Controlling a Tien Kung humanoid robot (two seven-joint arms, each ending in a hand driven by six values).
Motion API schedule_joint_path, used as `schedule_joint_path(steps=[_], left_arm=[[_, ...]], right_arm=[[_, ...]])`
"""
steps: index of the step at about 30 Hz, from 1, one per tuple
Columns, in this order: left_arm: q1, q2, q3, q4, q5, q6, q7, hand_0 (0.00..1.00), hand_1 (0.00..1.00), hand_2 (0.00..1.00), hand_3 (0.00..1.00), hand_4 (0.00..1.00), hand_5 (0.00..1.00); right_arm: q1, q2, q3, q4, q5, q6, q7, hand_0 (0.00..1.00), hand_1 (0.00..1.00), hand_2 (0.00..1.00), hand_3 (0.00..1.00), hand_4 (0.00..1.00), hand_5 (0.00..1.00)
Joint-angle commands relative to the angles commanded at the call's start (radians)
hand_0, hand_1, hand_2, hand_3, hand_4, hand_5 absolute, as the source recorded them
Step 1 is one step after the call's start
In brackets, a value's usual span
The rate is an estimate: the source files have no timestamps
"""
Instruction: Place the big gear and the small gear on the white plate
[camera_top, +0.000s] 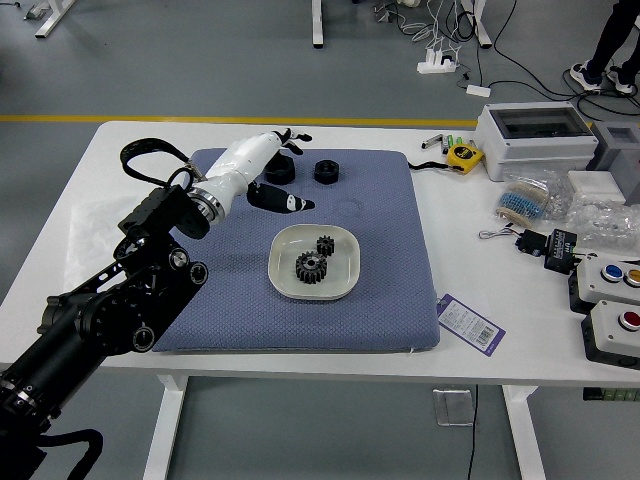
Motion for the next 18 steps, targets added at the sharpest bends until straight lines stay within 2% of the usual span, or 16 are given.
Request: schedule_joint_path(steps=[4,5,6,9,10,11,12,14,16,17,18], left_arm=[[0.056,-0.001,-0.079,-0.037,-0.157,0.035,-0.025,0.584,0.671,0.786,0.852,0.998,0.394],[0.078,-0.003,-0.108,-0.054,-0.202,0.026,-0.029,0.694,0.700,0.813,0.843,0.971,0.479],[0.089,-0.006,-0.123,-0.062,-0.248,0.020,-0.029,0.694,0.700,0.813,0.843,0.971,0.479],[0.127,-0.019,-0.187,-0.098,-0.365,-0.031,-0.015,0.694,0.700,0.813,0.843,0.971,0.479],[0.149,-0.029,-0.218,-0.121,-0.409,-0.064,-0.002,0.694,0.700,0.813,0.843,0.971,0.479],[0.169,-0.032,-0.244,-0.141,-0.447,-0.097,0.006,0.698,0.689,0.853,0.828,0.951,0.592],[0.176,-0.032,-0.257,-0.148,-0.475,-0.119,0.009,0.698,0.689,0.853,0.828,0.951,0.592],[0.220,-0.032,-0.293,-0.194,-0.547,-0.180,0.041,0.698,0.689,0.853,0.828,0.951,0.592],[0.251,-0.032,-0.317,-0.226,-0.580,-0.218,0.069,0.698,0.689,0.853,0.828,0.951,0.592],[0.257,-0.032,-0.322,-0.231,-0.583,-0.224,0.074,0.700,0.687,0.863,0.810,0.953,0.633],[0.276,-0.032,-0.339,-0.248,-0.583,-0.232,0.085,0.700,0.687,0.863,0.810,0.953,0.633]], right_arm=[[-0.007,0.001,0.001,-0.001,0.000,0.001,0.000,0.655,0.644,0.728,0.572,0.790,0.719],[-0.010,0.002,0.002,-0.001,-0.002,0.001,-0.001,0.655,0.645,0.727,0.572,0.789,0.716],[-0.011,0.002,0.003,-0.001,-0.004,0.002,-0.001,0.655,0.645,0.727,0.572,0.789,0.716],[-0.015,0.003,0.005,-0.001,-0.009,0.001,-0.002,0.655,0.645,0.727,0.572,0.789,0.716],[-0.018,0.004,0.007,-0.001,-0.014,0.001,-0.003,0.655,0.645,0.727,0.572,0.789,0.716],[-0.019,0.005,0.009,-0.001,-0.016,0.001,-0.004,0.655,0.644,0.727,0.573,0.788,0.715],[-0.019,0.005,0.009,-0.001,-0.018,0.001,-0.004,0.655,0.644,0.727,0.573,0.788,0.715],[-0.022,0.005,0.011,-0.001,-0.021,0.000,-0.005,0.655,0.644,0.727,0.573,0.788,0.715],[-0.024,0.006,0.011,-0.001,-0.022,0.001,-0.006,0.655,0.644,0.727,0.573,0.788,0.715],[-0.025,0.006,0.011,-0.001,-0.022,0.001,-0.006,0.655,0.645,0.727,0.572,0.787,0.716],[-0.026,0.006,0.011,-0.001,-0.021,0.001,-0.005,0.655,0.645,0.727,0.572,0.787,0.716]])
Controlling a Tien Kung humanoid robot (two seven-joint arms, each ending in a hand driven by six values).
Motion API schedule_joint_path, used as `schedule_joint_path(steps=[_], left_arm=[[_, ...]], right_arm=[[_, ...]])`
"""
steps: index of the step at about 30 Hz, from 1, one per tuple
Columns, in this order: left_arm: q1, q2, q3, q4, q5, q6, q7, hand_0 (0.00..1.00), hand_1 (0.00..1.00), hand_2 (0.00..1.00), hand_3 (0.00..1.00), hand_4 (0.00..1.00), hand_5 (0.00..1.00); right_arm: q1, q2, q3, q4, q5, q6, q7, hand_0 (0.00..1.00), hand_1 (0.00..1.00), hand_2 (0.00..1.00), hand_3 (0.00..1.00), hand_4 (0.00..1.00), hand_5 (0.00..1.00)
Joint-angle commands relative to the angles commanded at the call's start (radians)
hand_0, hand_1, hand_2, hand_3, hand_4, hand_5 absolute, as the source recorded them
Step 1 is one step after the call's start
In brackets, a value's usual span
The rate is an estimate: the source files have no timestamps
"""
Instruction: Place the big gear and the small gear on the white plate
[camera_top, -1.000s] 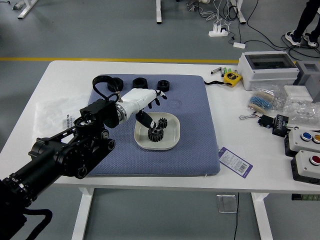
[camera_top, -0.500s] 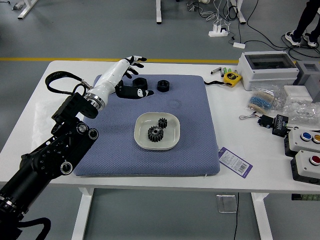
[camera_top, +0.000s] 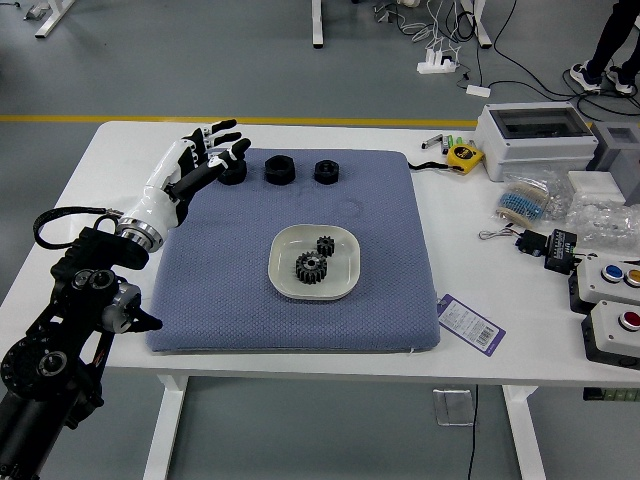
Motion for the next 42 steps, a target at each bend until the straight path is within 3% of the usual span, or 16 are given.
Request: schedule_joint_path(steps=[8,18,42], left_arm=[[0.086,0.000,-0.058,-0.029,-0.009,-0.013,0.004,0.707,0.693,0.868,0.814,0.950,0.647],[0.133,0.000,-0.095,-0.031,-0.033,0.036,-0.067,0.726,0.726,0.875,0.829,0.951,0.676],[0.157,0.000,-0.124,-0.049,-0.051,0.027,-0.076,0.739,0.729,0.874,0.825,0.948,0.681]], right_arm=[[-0.011,0.002,0.004,-0.001,-0.011,0.000,-0.003,0.655,0.645,0.727,0.572,0.787,0.715],[-0.013,0.004,-0.010,-0.001,0.017,0.004,0.002,0.654,0.645,0.727,0.572,0.786,0.712],[-0.002,0.005,-0.012,-0.002,0.018,0.006,0.002,0.653,0.644,0.726,0.571,0.783,0.712]])
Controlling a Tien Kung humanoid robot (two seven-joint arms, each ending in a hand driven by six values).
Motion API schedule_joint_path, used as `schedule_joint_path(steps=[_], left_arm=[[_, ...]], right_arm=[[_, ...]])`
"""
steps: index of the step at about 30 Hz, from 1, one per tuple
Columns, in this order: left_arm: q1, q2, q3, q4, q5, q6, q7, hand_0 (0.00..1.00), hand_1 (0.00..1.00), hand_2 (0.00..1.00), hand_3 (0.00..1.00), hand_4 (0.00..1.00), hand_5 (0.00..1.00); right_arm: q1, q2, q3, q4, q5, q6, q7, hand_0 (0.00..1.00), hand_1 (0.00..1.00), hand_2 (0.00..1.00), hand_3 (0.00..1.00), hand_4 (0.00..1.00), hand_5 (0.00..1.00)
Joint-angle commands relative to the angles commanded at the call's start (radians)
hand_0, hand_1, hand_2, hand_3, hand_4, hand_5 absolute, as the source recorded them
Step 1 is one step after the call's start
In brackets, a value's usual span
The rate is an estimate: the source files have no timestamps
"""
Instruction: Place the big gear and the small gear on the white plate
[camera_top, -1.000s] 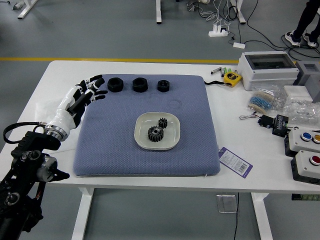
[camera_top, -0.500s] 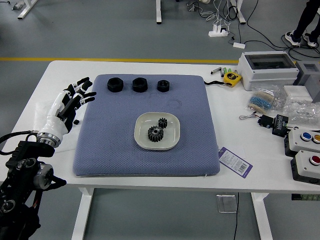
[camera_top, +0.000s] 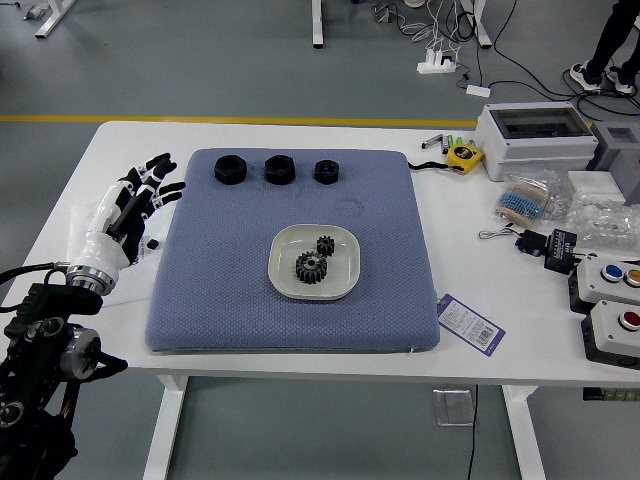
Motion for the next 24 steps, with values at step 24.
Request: schedule_joint_path(steps=[24], left_arm=[[0.015,0.015,-0.035,-0.062,-0.002,0.013,-0.012,0.738,0.729,0.869,0.820,0.946,0.682]], right_arm=[[0.004,0.009,-0.036,-0.012,0.089,0.040,-0.009,0.654,0.646,0.728,0.571,0.781,0.712]])
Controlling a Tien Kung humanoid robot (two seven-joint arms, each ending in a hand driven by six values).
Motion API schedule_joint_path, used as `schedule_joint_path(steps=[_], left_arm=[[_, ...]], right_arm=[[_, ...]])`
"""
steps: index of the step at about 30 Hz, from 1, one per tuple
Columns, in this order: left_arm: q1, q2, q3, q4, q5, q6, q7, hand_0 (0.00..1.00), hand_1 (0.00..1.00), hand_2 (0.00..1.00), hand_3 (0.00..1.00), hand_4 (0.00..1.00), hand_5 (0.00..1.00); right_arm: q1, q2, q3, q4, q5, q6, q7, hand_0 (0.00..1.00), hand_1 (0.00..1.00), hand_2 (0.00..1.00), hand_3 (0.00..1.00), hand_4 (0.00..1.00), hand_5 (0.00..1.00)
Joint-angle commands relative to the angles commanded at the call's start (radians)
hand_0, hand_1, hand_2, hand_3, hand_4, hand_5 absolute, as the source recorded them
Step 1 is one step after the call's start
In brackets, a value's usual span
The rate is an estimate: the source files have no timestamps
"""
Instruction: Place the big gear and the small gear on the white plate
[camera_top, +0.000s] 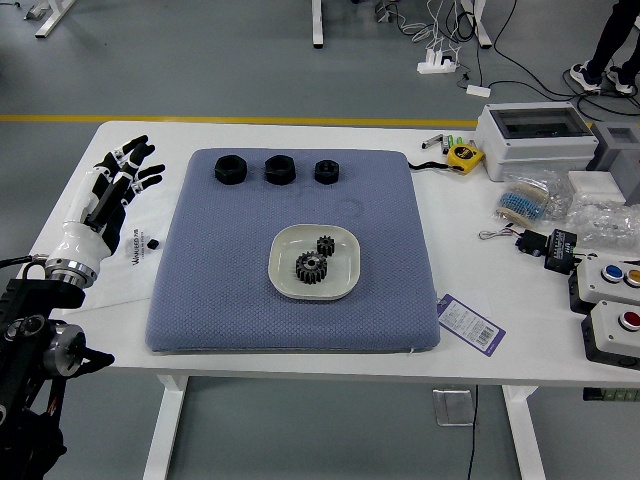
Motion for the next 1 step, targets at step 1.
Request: schedule_joint_path(steps=[1], left_arm=[[0.000,0.000,0.000,0.000,0.000,0.000,0.000,0.738,0.729,0.869,0.820,0.946,0.682]], right_arm=[[-0.003,0.002,0.005,-0.002,0.012,0.005,-0.002,0.654,0.646,0.728,0.571,0.781,0.712]])
